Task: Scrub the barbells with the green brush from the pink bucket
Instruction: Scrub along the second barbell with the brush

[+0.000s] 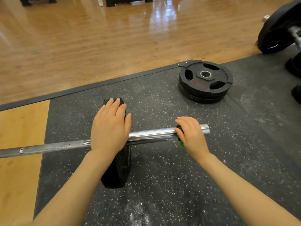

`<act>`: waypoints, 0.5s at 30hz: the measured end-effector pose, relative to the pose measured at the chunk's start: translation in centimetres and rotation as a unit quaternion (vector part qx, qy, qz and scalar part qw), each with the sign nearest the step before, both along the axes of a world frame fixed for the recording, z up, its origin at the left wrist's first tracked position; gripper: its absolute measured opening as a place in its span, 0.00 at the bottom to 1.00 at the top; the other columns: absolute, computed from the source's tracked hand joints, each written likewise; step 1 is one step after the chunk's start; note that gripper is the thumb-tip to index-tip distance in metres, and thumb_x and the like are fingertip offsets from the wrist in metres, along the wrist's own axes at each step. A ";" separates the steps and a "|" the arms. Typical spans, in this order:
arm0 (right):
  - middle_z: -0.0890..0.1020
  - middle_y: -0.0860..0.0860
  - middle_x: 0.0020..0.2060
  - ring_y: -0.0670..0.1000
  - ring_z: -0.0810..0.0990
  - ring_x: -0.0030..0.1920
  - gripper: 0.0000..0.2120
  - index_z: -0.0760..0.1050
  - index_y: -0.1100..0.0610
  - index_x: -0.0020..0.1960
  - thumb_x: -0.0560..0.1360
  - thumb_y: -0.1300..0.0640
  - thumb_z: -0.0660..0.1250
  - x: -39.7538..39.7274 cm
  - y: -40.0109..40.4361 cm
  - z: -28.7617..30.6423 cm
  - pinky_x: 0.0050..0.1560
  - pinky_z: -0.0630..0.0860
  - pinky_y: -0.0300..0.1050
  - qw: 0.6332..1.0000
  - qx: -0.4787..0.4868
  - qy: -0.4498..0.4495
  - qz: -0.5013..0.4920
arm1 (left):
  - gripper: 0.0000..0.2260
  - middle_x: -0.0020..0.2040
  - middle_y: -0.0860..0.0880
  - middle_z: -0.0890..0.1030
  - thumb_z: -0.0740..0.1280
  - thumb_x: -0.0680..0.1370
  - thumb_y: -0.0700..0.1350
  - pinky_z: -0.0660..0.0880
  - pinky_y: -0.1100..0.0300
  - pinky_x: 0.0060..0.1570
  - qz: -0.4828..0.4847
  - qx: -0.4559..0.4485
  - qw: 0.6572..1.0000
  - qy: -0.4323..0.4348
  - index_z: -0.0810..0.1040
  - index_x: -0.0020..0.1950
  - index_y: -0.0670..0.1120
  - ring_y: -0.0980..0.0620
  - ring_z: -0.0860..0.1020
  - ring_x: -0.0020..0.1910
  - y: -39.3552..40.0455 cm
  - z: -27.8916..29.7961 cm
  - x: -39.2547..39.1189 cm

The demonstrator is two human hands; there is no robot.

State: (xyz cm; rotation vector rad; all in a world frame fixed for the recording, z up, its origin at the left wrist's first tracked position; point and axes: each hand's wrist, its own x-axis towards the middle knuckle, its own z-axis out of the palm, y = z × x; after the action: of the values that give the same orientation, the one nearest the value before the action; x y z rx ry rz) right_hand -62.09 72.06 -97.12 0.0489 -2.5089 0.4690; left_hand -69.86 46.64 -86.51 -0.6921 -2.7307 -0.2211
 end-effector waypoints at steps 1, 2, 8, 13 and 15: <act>0.80 0.58 0.54 0.56 0.74 0.56 0.18 0.77 0.66 0.57 0.80 0.52 0.59 -0.2 -0.6 -0.1 0.64 0.65 0.44 1.000 -0.001 0.008 0.007 | 0.22 0.67 0.40 0.75 0.52 0.81 0.51 0.65 0.46 0.69 0.001 0.000 1.000 0.000 0.76 0.64 0.39 0.41 0.69 0.70 0.2 0.0 -0.7; 0.80 0.58 0.54 0.56 0.74 0.56 0.18 0.77 0.66 0.57 0.80 0.52 0.59 -0.4 -1.1 -0.3 0.64 0.66 0.44 1.000 -0.005 0.017 0.009 | 0.22 0.66 0.40 0.75 0.52 0.81 0.51 0.66 0.45 0.69 0.003 0.001 1.000 0.000 0.77 0.63 0.39 0.41 0.69 0.69 0.4 0.1 -1.5; 0.80 0.57 0.55 0.55 0.74 0.57 0.19 0.77 0.65 0.58 0.82 0.51 0.57 0.2 -1.6 -0.5 0.65 0.66 0.43 0.998 -0.040 0.043 -0.014 | 0.24 0.66 0.38 0.75 0.50 0.81 0.52 0.65 0.43 0.68 0.003 -0.005 1.000 0.019 0.76 0.63 0.39 0.39 0.70 0.69 0.9 0.7 -2.6; 0.79 0.58 0.54 0.55 0.74 0.57 0.21 0.77 0.65 0.57 0.83 0.49 0.55 -0.2 -1.0 -1.4 0.63 0.68 0.46 0.999 -0.016 0.043 -0.013 | 0.23 0.68 0.40 0.73 0.52 0.80 0.52 0.62 0.45 0.70 0.003 -0.036 0.999 0.034 0.76 0.65 0.40 0.41 0.68 0.71 0.6 -0.6 -1.0; 0.79 0.58 0.54 0.56 0.74 0.57 0.19 0.77 0.65 0.57 0.82 0.51 0.57 -1.2 -1.4 -1.9 0.62 0.69 0.47 0.999 0.001 0.047 -0.005 | 0.23 0.69 0.40 0.73 0.52 0.80 0.53 0.62 0.46 0.70 0.007 -0.035 0.999 0.031 0.76 0.65 0.41 0.42 0.67 0.71 0.7 -0.6 -1.4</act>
State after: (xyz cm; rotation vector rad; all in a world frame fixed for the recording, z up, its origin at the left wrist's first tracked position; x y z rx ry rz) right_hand -63.27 70.68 -99.02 0.0572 -2.4167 0.4502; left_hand -71.28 47.38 -87.06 -0.6878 -2.6946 -0.0997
